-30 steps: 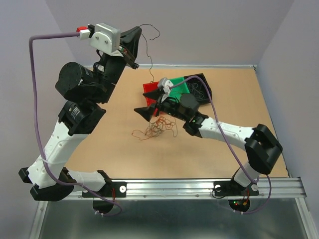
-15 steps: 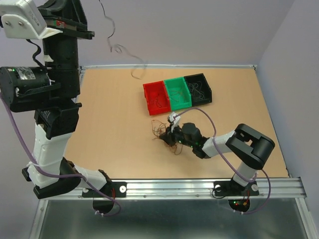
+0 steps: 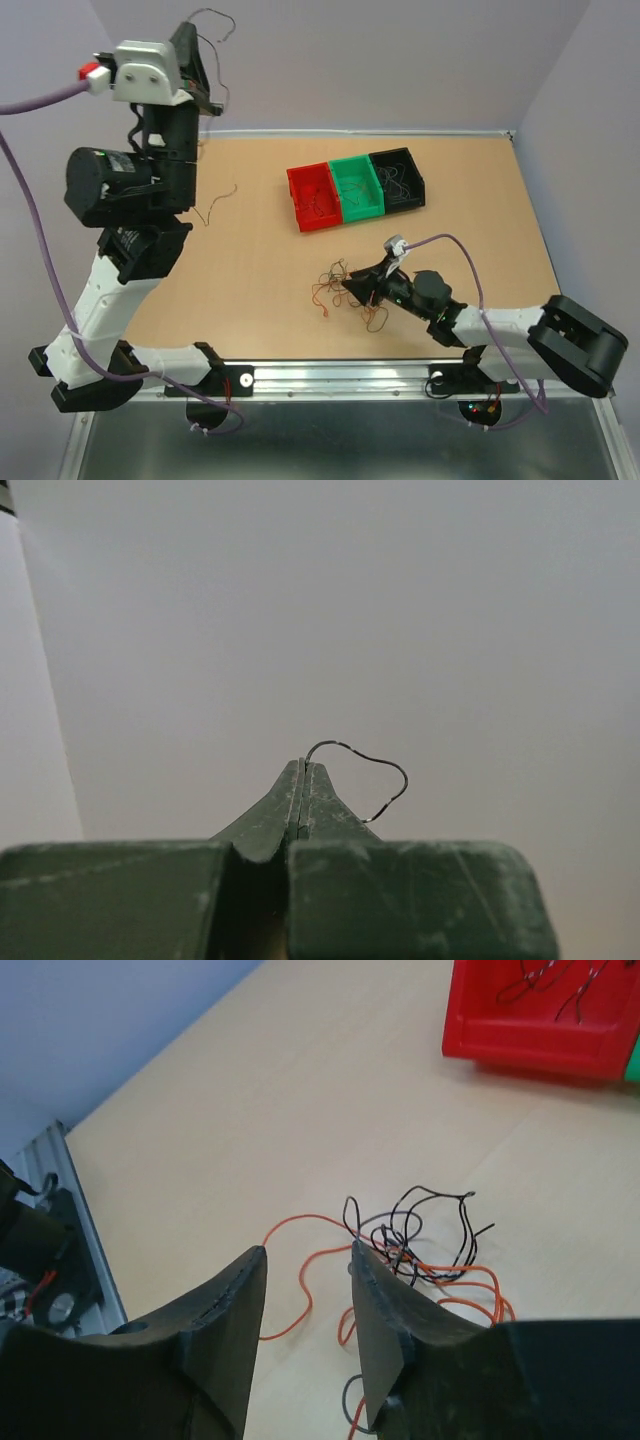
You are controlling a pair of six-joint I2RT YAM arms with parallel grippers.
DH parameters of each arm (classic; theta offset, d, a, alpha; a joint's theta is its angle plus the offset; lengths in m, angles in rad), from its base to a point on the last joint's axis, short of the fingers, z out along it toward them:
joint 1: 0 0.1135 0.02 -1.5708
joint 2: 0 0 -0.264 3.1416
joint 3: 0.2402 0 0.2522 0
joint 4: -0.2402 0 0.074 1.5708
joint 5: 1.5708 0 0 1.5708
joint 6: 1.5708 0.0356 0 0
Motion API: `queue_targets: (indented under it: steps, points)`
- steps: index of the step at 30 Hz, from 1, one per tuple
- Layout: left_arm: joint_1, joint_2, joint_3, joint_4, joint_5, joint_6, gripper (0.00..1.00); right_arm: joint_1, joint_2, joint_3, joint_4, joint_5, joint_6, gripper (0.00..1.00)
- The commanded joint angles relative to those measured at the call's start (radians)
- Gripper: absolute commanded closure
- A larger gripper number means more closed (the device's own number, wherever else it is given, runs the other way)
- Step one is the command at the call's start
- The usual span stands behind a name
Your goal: Untangle the cables
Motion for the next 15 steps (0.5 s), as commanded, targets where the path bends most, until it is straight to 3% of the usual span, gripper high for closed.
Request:
queue_targets:
  steps: [1, 2, 5, 6, 9, 15]
  points:
    - [-0.001, -0.030, -0.187, 0.055, 0.032, -0.019, 1.00, 0.008, -0.152, 0.027, -0.171, 0.049, 0.003, 0.53]
    - [-0.001, -0.034, -0.219, 0.072, 0.031, -0.020, 1.00, 0.008, -0.216, 0.038, -0.222, 0.090, 0.000, 0.51]
    - [-0.001, -0.043, -0.307, 0.104, 0.065, -0.048, 1.00, 0.008, -0.293, 0.082, -0.410, 0.172, 0.020, 0.26]
    - [-0.001, -0.037, -0.315, 0.102, 0.069, -0.055, 1.00, 0.008, -0.334, 0.090, -0.448, 0.187, 0.027, 0.23]
    - [-0.001, 0.008, -0.315, 0.089, 0.074, -0.084, 1.00, 0.008, -0.385, 0.117, -0.565, 0.271, 0.055, 0.17]
    - [-0.001, 0.121, -0.296, 0.104, 0.111, -0.135, 1.00, 0.008, -0.476, 0.165, -0.721, 0.514, 0.100, 0.16]
